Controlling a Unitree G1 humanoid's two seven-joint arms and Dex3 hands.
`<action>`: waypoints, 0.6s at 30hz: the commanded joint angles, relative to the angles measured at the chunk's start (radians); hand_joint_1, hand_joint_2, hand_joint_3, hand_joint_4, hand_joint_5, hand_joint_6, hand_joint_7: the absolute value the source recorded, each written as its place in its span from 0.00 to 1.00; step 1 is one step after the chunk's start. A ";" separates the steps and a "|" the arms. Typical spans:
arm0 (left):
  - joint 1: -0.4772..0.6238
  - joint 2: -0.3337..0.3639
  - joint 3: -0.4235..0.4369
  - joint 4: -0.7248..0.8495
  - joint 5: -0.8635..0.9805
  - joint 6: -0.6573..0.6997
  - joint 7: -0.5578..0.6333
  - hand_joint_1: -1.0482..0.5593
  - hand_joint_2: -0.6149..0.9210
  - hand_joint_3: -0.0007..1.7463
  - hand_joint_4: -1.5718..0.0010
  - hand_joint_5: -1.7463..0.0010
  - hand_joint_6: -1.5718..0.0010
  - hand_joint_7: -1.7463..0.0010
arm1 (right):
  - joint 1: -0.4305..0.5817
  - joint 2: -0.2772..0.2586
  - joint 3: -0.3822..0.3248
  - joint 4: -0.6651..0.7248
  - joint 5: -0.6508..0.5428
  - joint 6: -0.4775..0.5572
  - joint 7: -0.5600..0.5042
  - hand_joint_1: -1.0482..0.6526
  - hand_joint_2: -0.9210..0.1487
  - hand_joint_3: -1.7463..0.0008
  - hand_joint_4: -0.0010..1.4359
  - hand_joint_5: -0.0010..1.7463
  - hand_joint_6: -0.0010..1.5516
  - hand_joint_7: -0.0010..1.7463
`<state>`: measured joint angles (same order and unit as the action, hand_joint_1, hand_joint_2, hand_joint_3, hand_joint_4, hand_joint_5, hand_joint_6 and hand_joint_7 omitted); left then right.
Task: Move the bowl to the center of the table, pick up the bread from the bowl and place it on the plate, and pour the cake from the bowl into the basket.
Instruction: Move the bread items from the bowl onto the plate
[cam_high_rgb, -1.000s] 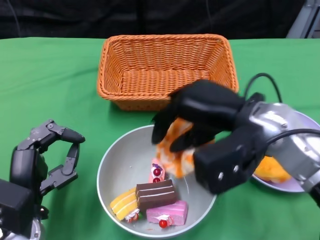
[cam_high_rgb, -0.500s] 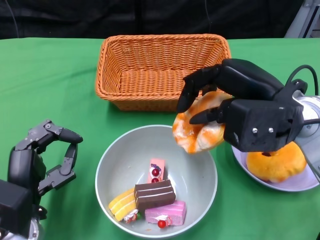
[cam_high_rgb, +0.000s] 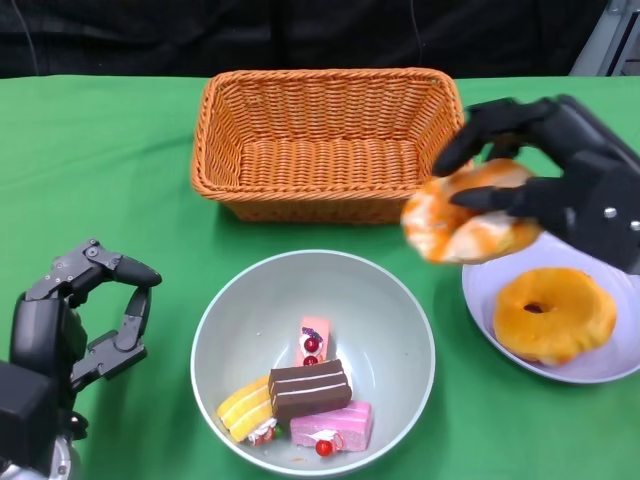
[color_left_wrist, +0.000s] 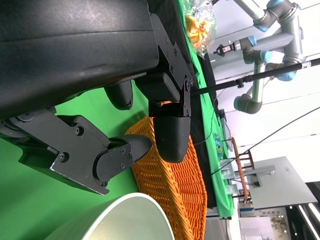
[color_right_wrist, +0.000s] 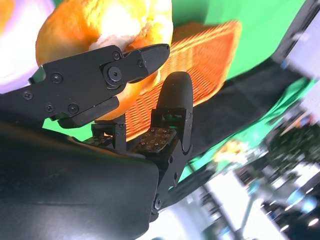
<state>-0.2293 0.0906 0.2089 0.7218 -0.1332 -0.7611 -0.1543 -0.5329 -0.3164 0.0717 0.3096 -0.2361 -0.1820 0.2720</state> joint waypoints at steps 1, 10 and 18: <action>0.005 0.027 0.012 -0.005 -0.013 0.010 -0.009 0.61 0.82 0.54 0.50 0.00 0.52 0.27 | 0.020 -0.034 -0.029 0.052 -0.002 -0.041 -0.054 0.50 0.00 0.94 0.41 0.96 0.45 0.59; 0.004 0.041 0.019 0.006 -0.017 0.004 -0.020 0.62 0.82 0.54 0.52 0.00 0.53 0.27 | 0.047 -0.057 -0.048 0.148 -0.007 -0.093 -0.136 0.53 0.00 0.96 0.41 0.94 0.44 0.61; 0.000 0.047 0.019 0.016 0.000 -0.003 -0.004 0.61 0.82 0.54 0.53 0.00 0.53 0.27 | 0.061 -0.060 -0.050 0.268 -0.030 -0.138 -0.231 0.55 0.00 0.97 0.42 0.92 0.44 0.58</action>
<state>-0.2289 0.1156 0.2186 0.7275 -0.1342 -0.7566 -0.1646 -0.4758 -0.3547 0.0299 0.5556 -0.2614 -0.2996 0.0633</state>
